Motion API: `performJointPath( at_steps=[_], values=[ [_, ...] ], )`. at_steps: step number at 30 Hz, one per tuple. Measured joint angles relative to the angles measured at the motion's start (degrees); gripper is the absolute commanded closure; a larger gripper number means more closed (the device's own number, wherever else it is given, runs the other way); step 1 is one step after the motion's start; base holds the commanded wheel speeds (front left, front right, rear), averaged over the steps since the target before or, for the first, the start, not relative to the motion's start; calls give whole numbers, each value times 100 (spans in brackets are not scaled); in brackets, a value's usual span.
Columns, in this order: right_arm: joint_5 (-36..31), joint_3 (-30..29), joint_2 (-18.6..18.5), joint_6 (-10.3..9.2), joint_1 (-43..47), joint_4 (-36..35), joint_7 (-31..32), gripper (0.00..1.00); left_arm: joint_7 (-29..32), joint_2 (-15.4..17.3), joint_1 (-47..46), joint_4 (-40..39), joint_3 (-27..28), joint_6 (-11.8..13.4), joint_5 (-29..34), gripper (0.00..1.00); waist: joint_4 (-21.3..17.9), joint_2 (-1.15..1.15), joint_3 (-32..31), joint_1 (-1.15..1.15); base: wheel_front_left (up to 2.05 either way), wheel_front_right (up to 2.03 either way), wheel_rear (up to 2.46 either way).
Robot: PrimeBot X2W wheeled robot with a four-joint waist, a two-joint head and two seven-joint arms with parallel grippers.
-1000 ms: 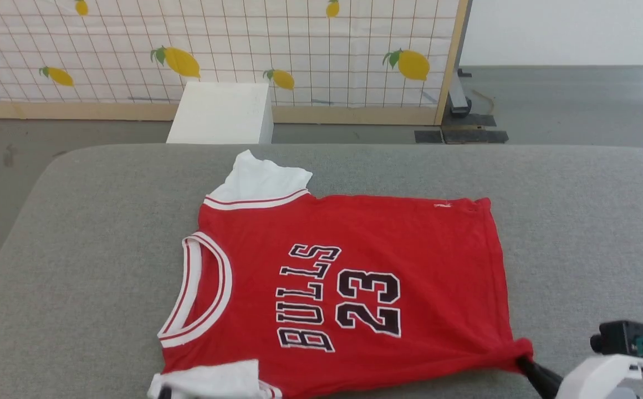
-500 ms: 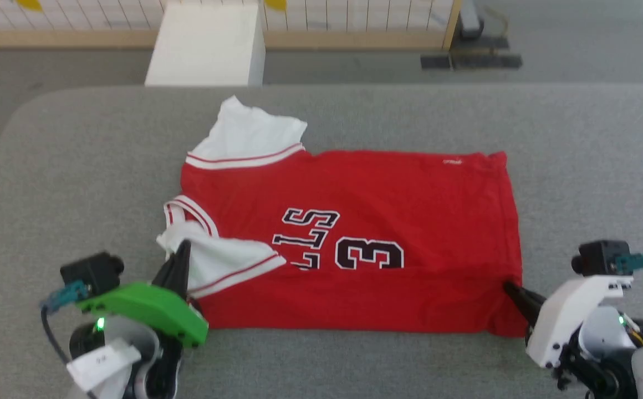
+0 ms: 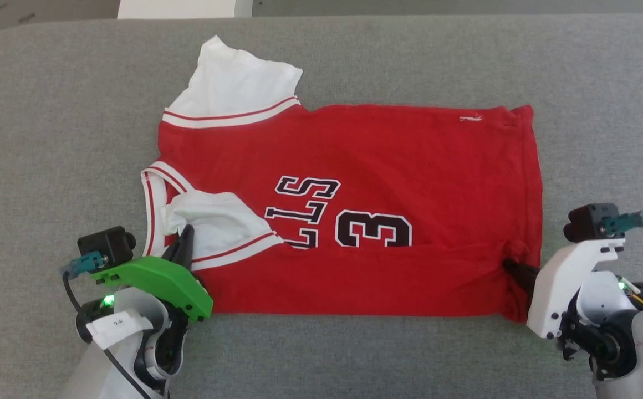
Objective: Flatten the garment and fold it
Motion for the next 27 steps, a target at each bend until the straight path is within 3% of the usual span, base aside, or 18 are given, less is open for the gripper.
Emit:
performJointPath(
  at_steps=[1,2,6,10,13,16,21,27],
  values=[
    [-1,-1,0,0,-4,-21,0,16,-1,-1,-23,18,0,1,0,2,11,0,11,0,0,0,0],
    [5,-14,5,0,-2,-38,1,0,-14,-1,-35,27,1,1,0,0,18,0,6,0,0,0,0],
    [86,-44,105,1,78,-168,45,0,-4,45,-20,-38,-10,103,54,0,40,0,-124,0,0,0,0],
    [152,-257,99,-3,416,-433,163,0,303,361,151,-439,-45,404,200,0,56,0,-394,1,0,0,0],
    [187,-533,127,-7,747,-836,267,0,1155,840,550,-1053,-201,903,443,0,82,0,-654,1,0,0,0],
    [188,-668,200,-7,831,-1146,355,0,1929,1165,816,-1510,-318,1123,432,0,107,0,-784,0,0,0,0],
    [188,-761,272,-7,850,-1413,442,0,2660,1425,1003,-1903,-444,1310,379,0,88,0,-796,0,0,0,0],
    [188,-756,332,-7,871,-1547,498,0,2818,1396,1006,-1593,-554,1360,332,0,-28,0,-688,0,0,0,0]
  ],
)
